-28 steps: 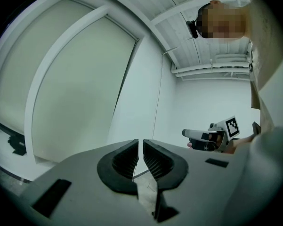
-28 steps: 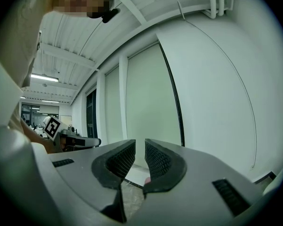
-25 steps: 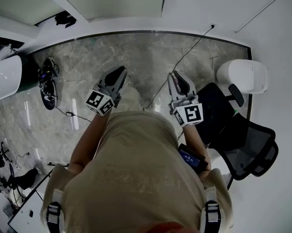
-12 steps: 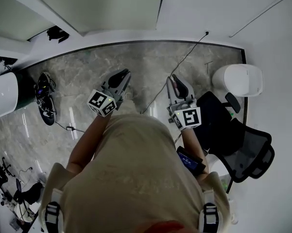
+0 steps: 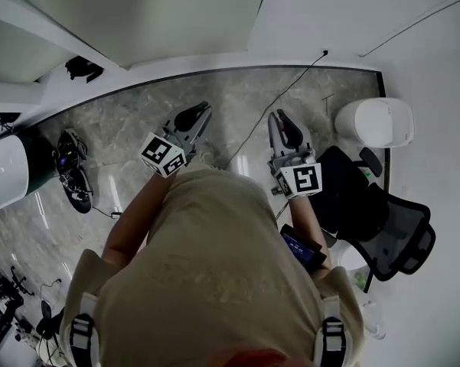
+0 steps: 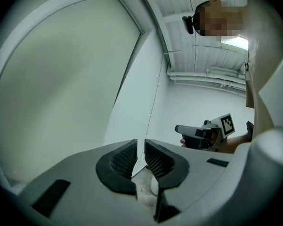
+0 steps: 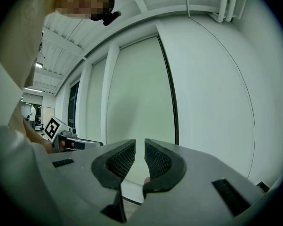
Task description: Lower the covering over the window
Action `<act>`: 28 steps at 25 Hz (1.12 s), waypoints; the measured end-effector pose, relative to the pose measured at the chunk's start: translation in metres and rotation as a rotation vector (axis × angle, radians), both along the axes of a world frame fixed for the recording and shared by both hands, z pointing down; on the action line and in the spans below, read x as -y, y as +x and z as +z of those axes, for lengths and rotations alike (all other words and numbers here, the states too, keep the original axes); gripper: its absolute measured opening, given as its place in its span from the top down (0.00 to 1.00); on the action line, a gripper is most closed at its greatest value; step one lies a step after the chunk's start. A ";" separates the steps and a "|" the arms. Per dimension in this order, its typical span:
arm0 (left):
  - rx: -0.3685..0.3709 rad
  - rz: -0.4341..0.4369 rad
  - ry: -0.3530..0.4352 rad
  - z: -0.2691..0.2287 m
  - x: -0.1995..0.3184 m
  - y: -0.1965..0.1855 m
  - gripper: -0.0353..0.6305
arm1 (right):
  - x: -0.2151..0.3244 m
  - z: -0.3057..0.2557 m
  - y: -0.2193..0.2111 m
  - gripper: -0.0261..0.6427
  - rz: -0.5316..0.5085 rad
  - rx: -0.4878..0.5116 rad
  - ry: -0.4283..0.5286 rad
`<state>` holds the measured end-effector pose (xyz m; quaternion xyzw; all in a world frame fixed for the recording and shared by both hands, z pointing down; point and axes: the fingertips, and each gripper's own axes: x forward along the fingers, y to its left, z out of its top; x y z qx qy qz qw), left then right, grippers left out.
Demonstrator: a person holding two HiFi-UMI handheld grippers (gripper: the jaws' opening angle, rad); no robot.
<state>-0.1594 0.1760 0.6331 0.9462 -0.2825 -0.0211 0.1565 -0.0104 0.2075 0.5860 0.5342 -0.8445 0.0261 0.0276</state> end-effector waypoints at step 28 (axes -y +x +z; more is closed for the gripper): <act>0.029 -0.028 -0.027 0.016 0.158 0.009 0.89 | 0.163 0.005 -0.007 0.87 -0.061 0.026 0.023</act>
